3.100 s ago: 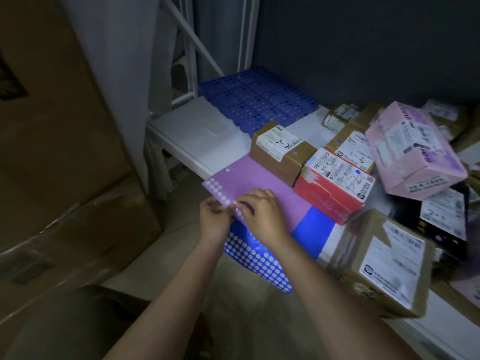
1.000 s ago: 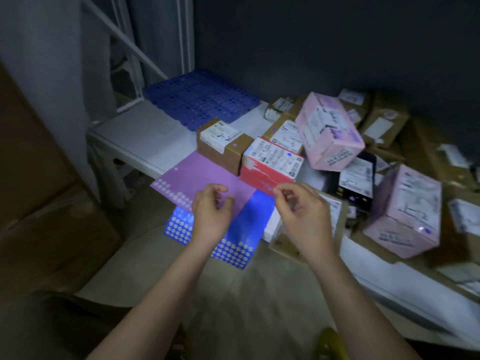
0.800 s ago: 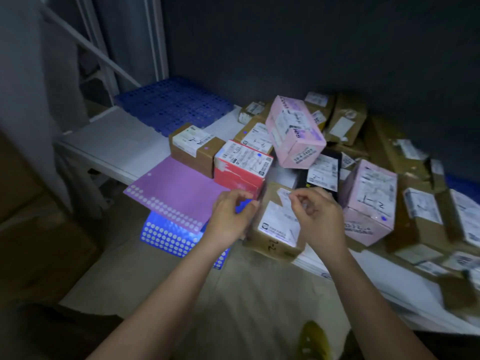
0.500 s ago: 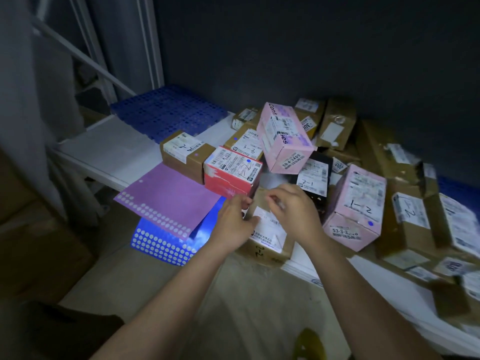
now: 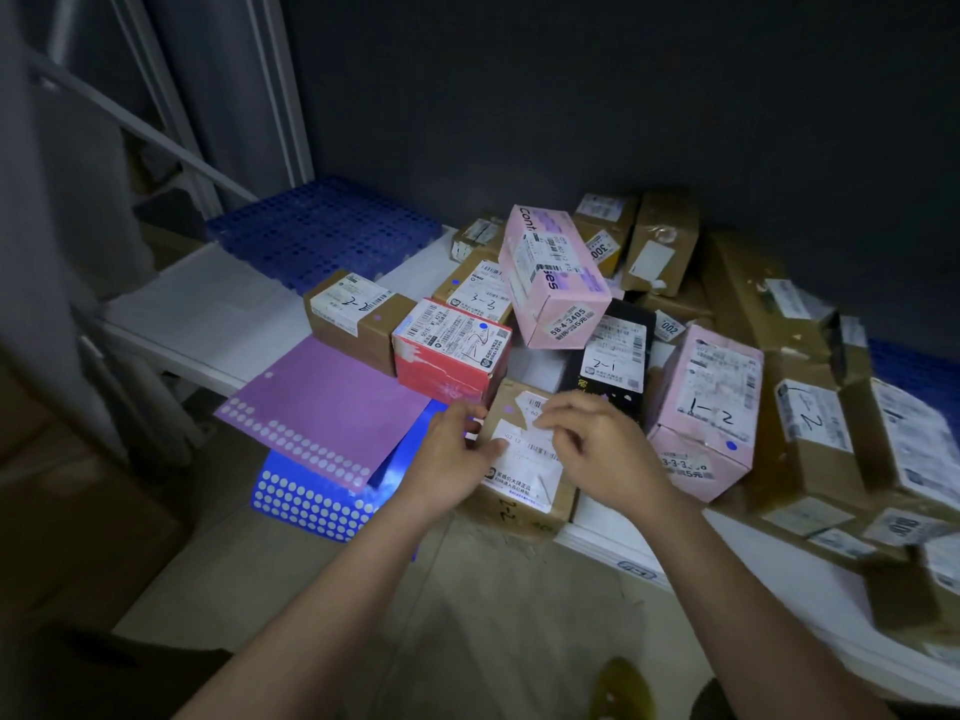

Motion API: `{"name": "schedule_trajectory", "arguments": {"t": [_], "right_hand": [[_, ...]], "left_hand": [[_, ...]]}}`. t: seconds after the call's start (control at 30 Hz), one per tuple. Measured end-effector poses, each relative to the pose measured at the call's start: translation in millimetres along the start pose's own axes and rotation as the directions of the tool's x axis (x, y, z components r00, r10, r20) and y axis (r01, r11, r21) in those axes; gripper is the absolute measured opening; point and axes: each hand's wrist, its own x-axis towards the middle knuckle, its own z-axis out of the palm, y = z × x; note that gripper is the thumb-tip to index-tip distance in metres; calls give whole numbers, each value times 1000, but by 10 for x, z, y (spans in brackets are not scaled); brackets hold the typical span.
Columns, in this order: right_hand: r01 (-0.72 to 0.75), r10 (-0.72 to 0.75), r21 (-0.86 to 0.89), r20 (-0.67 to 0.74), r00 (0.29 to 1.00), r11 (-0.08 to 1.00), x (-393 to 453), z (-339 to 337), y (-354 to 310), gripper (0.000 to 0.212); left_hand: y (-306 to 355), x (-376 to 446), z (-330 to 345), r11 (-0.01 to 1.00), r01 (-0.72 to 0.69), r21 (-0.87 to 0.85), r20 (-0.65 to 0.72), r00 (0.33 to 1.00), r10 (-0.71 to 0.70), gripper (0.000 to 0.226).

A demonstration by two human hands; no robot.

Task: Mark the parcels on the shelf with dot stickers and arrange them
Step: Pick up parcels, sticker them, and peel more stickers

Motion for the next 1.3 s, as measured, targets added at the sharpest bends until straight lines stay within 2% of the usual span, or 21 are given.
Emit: {"name": "schedule_trajectory", "arguments": {"t": [0.13, 0.2, 0.27, 0.33, 0.4, 0.43, 0.5, 0.57, 0.73, 0.83, 1.07, 1.2, 1.3], "right_hand": [[-142, 166, 107, -269, 949, 984, -388, 116, -9, 27], [-220, 262, 169, -298, 918, 961, -565, 174, -41, 31], [-329, 383, 237, -238, 893, 914, -708, 212, -148, 37], [-420, 477, 329, -111, 872, 845, -790, 273, -245, 59], [-469, 509, 394, 5, 861, 790, -793, 327, -316, 74], [-469, 503, 426, 35, 863, 774, -790, 367, -319, 72], [-458, 495, 495, 64, 867, 738, -781, 412, -332, 53], [-419, 475, 541, 39, 879, 729, -787, 412, -352, 45], [-266, 401, 572, -121, 908, 776, -923, 234, -471, 59], [-213, 383, 565, -200, 902, 797, -963, 87, -507, 62], [-186, 469, 601, -356, 808, 777, -479, -494, -327, 63], [-251, 541, 578, -408, 735, 777, -76, -787, -42, 66], [-337, 594, 562, -370, 715, 756, 180, -896, 153, 66]], "left_hand": [[-19, -19, 7, 999, 9, 44, -11, 1000, -8, 22], [-35, -45, 18, 997, 13, 73, -29, 1000, -11, 20], [-30, -80, 36, 995, 17, 99, -47, 999, -12, 23], [3, -133, 51, 993, 17, 114, -58, 998, -10, 30], [62, -204, 68, 990, 28, 141, -52, 998, -21, 33], [86, -241, 80, 987, 36, 159, -42, 999, -29, 33], [121, -318, 100, 983, 44, 177, -30, 999, -40, 33], [151, -406, 111, 981, 43, 190, -38, 999, -36, 32], [186, -627, 84, 995, -67, 77, -104, 992, 75, 23], [325, -692, 99, 983, -185, 4, -131, 974, 184, 29], [1095, -484, 272, 919, -344, -191, -42, 939, 342, 39], [1434, -124, 462, 925, -353, -142, 9, 934, 358, 38], [1534, 164, 620, 929, -370, -36, 21, 929, 370, 42]]}}
